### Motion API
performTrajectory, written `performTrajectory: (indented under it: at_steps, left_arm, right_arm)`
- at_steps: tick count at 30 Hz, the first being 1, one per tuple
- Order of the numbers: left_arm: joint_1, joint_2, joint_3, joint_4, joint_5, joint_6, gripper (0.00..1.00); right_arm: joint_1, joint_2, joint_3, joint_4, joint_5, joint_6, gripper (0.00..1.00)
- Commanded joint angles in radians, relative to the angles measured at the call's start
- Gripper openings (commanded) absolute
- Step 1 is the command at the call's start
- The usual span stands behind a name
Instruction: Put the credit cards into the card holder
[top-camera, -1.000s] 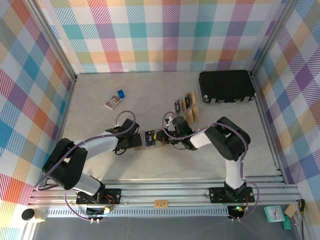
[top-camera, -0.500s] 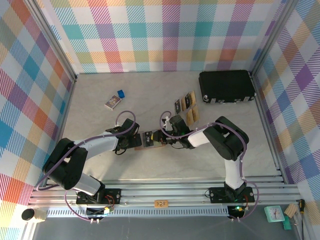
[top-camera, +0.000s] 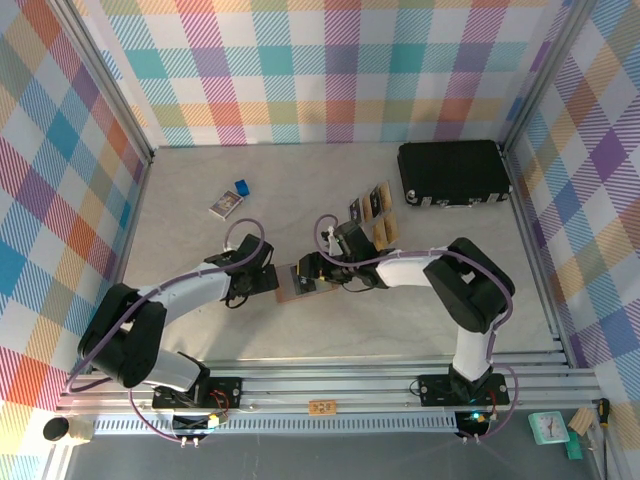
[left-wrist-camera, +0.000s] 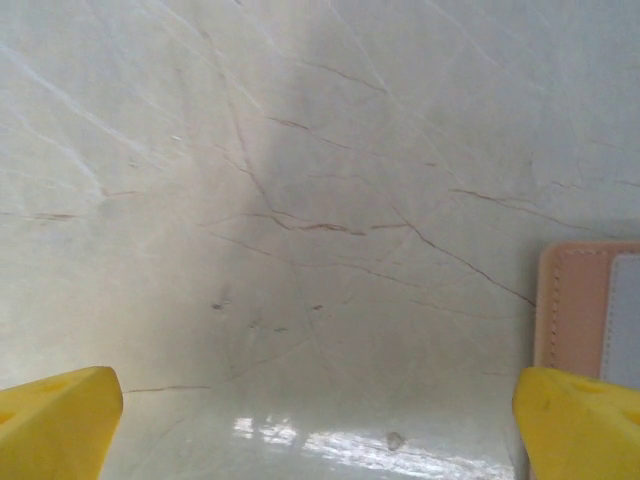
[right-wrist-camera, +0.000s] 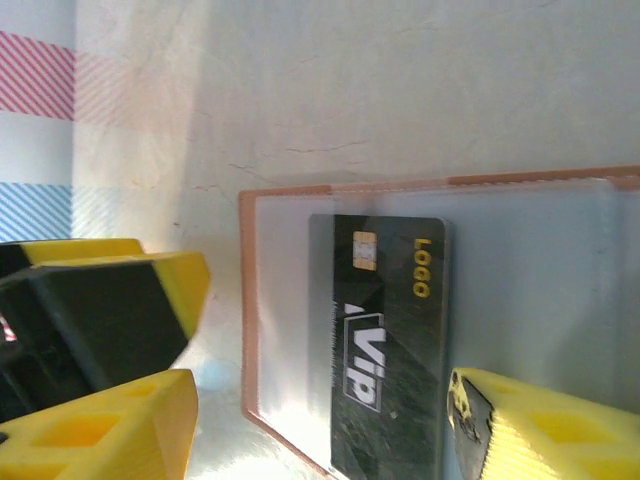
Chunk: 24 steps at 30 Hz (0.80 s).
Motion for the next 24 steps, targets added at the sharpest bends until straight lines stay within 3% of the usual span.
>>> performTrajectory:
  at_steps: [1,4,6,9,13,24]
  left_arm:
    - [0.016,-0.033,0.027,-0.045,-0.033,-0.014,1.0]
    - [0.022,-0.022,0.033,-0.043,-0.026,-0.004,1.0]
    - [0.022,0.0,0.044,-0.049,-0.024,0.005,1.0]
    - [0.022,0.023,0.048,-0.048,-0.023,0.015,1.0]
    - [0.022,0.043,0.047,-0.041,-0.017,0.025,1.0]
    - [0.022,0.099,0.063,-0.033,-0.001,0.042,1.0]
  right_arm:
    - [-0.001,-0.049,0.045,-0.171,0.065,-0.09,0.68]
    - [0.0,-0.056,0.081,-0.25,0.101,-0.137,0.65]
    - [0.002,-0.051,0.124,-0.334,0.144,-0.177,0.57]
    - [0.005,-0.02,0.195,-0.455,0.203,-0.226,0.31]
    - [0.008,0.03,0.249,-0.528,0.227,-0.265,0.12]
    - [0.021,0.108,0.309,-0.553,0.22,-0.282,0.07]
